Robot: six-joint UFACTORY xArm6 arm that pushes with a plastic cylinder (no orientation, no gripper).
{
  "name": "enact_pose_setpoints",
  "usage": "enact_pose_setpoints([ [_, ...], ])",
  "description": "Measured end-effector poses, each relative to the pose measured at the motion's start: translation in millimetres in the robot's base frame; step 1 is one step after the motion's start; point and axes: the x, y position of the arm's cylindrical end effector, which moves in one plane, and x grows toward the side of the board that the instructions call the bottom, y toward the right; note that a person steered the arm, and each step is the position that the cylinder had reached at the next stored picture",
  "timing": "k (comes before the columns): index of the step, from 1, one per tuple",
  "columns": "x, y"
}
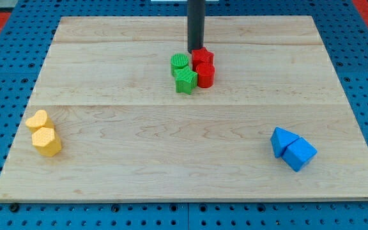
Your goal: Slide the blue triangle closer to green star
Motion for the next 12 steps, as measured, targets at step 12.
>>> enact_pose_setpoints([
  [12,256,167],
])
